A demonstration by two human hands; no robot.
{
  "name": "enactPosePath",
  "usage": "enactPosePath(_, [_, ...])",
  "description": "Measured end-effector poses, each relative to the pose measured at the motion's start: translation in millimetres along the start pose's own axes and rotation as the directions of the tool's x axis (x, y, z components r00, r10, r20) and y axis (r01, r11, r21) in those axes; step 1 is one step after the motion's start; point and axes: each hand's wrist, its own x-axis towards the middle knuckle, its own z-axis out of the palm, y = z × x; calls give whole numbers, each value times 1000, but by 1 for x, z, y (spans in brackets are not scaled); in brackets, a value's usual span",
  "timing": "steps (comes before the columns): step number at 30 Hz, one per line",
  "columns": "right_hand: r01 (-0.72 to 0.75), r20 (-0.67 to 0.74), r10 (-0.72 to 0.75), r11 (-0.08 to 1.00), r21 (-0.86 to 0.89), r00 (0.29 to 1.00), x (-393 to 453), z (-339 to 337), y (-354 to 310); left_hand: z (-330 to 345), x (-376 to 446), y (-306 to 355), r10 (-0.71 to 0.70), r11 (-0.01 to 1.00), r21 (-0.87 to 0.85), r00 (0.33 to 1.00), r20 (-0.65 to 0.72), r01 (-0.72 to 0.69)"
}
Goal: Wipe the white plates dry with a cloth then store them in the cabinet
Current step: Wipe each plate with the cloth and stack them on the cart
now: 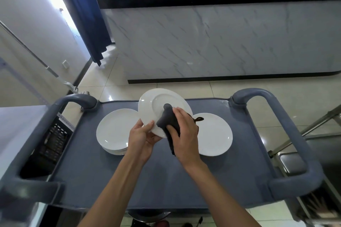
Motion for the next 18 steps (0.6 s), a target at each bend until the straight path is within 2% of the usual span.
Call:
enactPosePath(3, [77,6,-77,994,-74,997,-5,2,-2,1,-2,0,2,1000,-11,1000,-17,-2])
enactPosePath(12, [178,89,-163,965,-194,983,-22,4,2,3,-5,1,16,1000,-15,999,-35,-16])
enactPosePath(18, [133,74,-120,972,-195,990,-21,-4,6,-2,-9,3,20,999,-31,1000,23,-19])
